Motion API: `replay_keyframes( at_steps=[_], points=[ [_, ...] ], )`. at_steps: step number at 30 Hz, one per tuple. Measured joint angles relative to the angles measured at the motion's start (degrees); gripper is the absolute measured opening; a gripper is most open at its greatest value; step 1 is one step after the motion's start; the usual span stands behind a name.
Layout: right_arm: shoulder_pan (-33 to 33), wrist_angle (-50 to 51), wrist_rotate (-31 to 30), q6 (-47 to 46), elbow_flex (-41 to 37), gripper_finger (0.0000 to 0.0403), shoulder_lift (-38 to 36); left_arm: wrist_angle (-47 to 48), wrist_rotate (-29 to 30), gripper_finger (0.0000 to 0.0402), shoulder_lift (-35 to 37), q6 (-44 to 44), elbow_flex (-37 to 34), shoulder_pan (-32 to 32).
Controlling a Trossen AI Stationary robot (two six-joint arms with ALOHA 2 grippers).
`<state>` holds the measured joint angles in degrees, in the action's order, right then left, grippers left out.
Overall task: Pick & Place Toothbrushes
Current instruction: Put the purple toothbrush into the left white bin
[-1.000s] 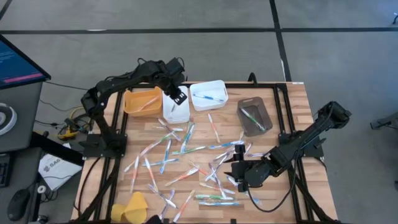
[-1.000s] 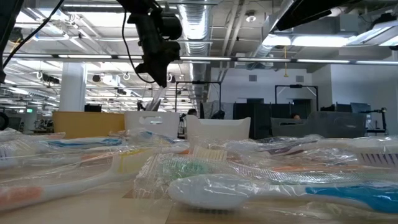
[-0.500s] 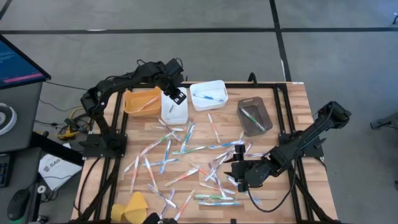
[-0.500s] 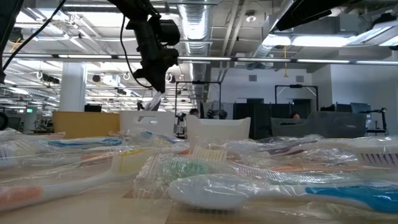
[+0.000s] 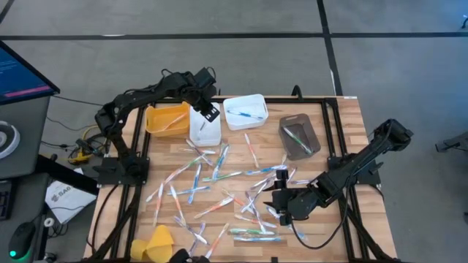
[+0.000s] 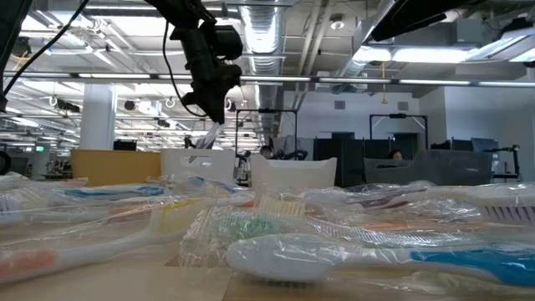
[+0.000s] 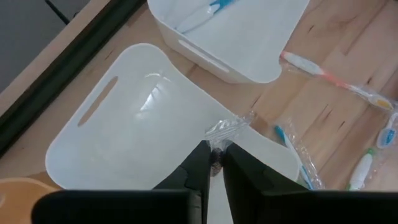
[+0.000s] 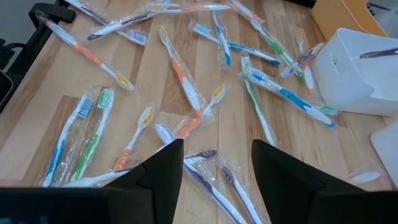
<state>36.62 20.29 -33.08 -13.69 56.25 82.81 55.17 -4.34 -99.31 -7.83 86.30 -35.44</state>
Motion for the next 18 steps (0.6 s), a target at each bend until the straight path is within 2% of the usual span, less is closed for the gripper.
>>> replay_keyframes(
  at_steps=[10,18],
  points=[
    [0.0,0.0,0.0,-1.4,0.0,0.0181,0.0,0.0,-0.3,0.0038,0.0,0.0,-2.5,-0.4],
    [0.0,0.0,0.0,-1.4,0.0,0.0180,0.0,-2.2,-0.4,0.0113,0.0,0.0,-5.5,-1.3]
  ],
)
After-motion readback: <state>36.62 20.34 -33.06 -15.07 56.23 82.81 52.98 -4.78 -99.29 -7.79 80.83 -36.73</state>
